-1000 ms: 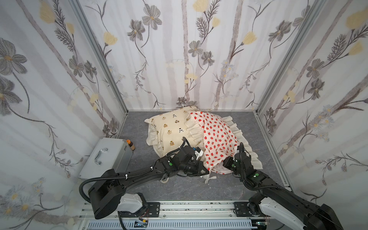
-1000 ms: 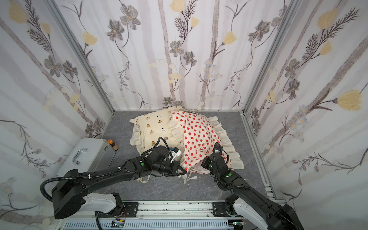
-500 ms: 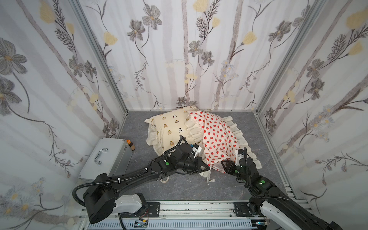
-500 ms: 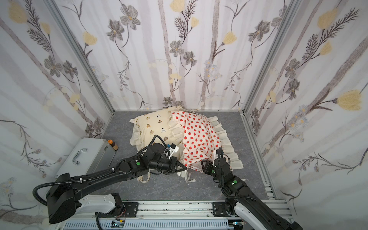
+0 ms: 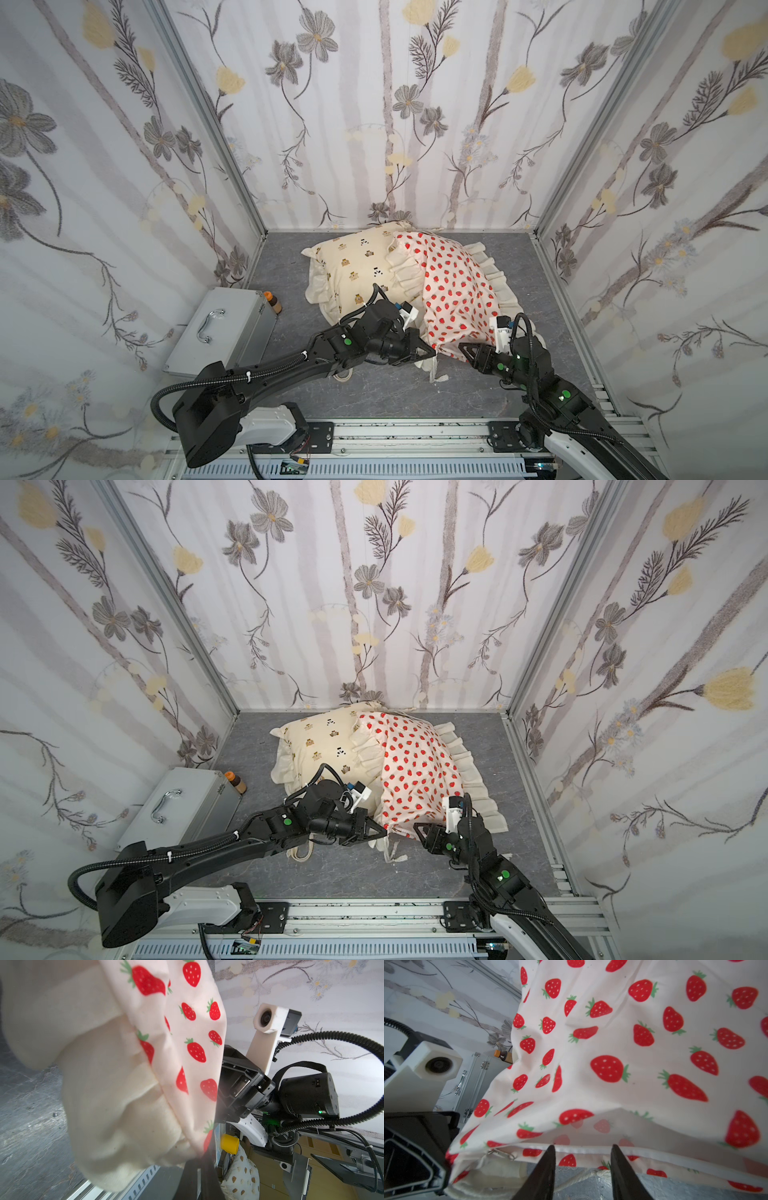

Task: Zip up pillowcases
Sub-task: Pick up the pillowcase from the pillowcase.

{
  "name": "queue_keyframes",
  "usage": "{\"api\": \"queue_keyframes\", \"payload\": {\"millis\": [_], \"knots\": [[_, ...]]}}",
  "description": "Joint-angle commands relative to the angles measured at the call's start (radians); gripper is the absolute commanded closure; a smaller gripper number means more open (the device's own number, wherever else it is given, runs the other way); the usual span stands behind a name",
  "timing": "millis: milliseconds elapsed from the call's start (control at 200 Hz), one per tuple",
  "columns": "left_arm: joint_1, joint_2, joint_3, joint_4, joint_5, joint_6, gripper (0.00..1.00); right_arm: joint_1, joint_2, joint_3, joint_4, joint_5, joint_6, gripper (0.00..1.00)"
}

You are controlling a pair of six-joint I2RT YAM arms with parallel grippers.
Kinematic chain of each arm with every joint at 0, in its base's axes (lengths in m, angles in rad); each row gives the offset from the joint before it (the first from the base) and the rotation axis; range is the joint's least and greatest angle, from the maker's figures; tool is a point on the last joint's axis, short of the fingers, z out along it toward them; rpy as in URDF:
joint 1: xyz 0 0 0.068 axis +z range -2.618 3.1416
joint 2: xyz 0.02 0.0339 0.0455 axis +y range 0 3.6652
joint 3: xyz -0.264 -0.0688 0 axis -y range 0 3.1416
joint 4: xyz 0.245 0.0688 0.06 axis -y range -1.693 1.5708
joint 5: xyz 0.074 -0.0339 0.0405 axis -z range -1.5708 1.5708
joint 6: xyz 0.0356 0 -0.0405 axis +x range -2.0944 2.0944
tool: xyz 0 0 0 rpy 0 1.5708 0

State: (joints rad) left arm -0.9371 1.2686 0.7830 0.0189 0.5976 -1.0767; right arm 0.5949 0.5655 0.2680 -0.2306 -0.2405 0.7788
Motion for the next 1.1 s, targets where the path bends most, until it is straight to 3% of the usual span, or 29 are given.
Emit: {"api": "queue_keyframes", "payload": {"millis": [0, 470, 1094], "knots": [[0.007, -0.005, -0.007, 0.047, 0.035, 0.001, 1.00, 0.021, -0.024, -0.004, 0.041, -0.103, -0.027, 0.60], [0.036, 0.007, -0.014, 0.048, 0.073, 0.029, 1.00, 0.068, -0.005, -0.176, 0.520, -0.317, 0.089, 0.64], [0.037, 0.005, -0.008, 0.069, 0.083, 0.023, 1.00, 0.065, 0.188, -0.196, 0.779, -0.272, 0.045, 0.61]]}}
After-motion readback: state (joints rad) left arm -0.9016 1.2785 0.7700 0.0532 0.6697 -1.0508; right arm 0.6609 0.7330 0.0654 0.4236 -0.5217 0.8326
